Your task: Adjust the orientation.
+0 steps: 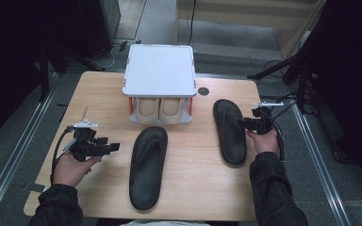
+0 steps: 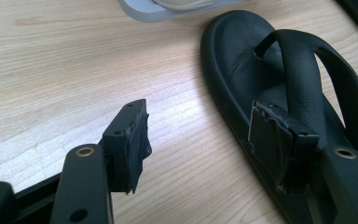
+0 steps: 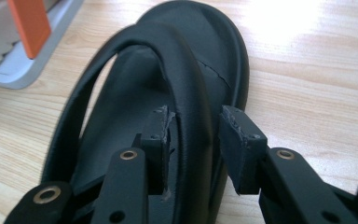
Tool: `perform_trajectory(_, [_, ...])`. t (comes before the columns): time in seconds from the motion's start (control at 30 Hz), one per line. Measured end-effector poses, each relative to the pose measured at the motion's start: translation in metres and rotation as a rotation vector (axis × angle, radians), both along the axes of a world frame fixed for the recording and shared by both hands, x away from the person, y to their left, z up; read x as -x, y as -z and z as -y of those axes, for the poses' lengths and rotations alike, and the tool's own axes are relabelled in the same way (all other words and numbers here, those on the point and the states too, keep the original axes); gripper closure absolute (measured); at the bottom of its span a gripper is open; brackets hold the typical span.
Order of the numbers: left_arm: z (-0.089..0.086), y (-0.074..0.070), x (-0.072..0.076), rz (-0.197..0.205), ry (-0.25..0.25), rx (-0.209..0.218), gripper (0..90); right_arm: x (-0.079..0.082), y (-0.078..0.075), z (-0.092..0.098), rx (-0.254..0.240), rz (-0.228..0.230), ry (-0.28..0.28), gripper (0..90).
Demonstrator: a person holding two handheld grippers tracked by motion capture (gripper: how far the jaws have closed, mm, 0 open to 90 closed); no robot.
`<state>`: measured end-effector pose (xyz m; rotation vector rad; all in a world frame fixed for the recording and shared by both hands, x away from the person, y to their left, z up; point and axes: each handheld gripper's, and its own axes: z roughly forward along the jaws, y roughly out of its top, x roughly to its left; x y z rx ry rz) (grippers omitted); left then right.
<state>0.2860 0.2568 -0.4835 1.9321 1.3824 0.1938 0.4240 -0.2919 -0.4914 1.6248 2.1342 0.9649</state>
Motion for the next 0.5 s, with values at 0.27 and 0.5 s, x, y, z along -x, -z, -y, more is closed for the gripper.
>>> perform_trajectory(0.27, [-0.0002, 0.0006, 0.0008, -0.003, -0.002, 0.000, 38.0, -0.0056, 0.0093, -0.0002, -0.005, -0.037, 0.001, 67.4])
perform_trajectory(0.5, [0.0001, 0.0010, 0.0003, -0.007, 0.002, 0.002, 37.9, -0.0063, 0.0090, -0.0032, 0.004, -0.044, -0.002, 72.8])
